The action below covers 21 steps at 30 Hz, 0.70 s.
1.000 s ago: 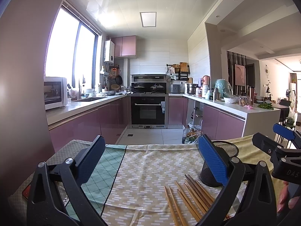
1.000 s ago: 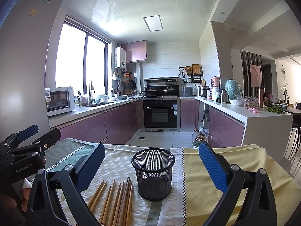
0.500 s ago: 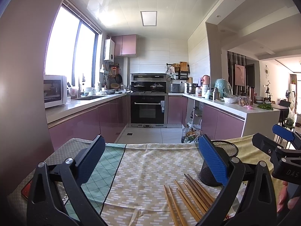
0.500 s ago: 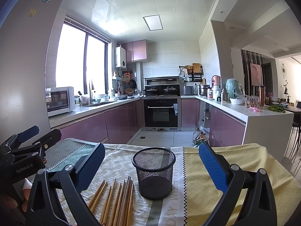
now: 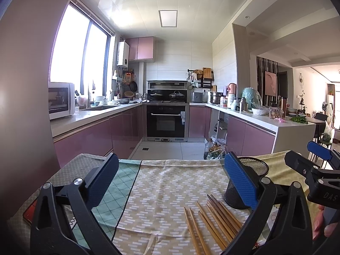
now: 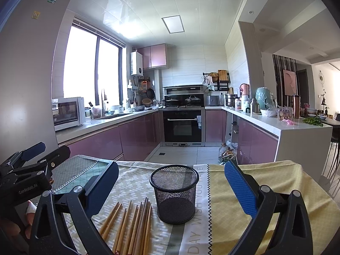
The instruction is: Organize utensils
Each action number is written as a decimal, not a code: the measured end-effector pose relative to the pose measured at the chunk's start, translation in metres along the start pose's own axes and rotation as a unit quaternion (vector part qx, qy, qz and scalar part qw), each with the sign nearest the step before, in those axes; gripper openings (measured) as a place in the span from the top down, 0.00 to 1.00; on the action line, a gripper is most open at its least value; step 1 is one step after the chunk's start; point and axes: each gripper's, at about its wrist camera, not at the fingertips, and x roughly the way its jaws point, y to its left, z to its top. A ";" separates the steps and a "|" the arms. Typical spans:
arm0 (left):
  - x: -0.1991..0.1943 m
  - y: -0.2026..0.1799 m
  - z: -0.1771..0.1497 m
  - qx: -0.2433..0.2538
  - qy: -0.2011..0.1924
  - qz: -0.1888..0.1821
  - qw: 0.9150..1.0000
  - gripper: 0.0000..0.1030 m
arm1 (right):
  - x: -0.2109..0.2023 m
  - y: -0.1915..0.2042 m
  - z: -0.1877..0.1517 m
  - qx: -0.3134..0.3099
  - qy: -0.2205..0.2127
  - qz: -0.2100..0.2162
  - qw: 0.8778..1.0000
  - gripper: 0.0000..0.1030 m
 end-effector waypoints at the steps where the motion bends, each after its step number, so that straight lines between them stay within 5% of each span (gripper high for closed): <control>1: 0.000 0.000 0.000 -0.001 0.001 0.000 1.000 0.05 | 0.000 0.000 0.000 0.000 0.000 0.001 1.000 0.06; 15: 0.002 0.007 0.002 -0.004 0.011 -0.002 1.000 0.05 | -0.001 -0.004 0.001 0.001 0.008 0.013 1.000 0.06; 21: 0.015 0.010 -0.004 0.002 0.062 -0.020 0.998 0.05 | 0.015 -0.005 -0.008 -0.008 0.085 0.045 0.995 0.06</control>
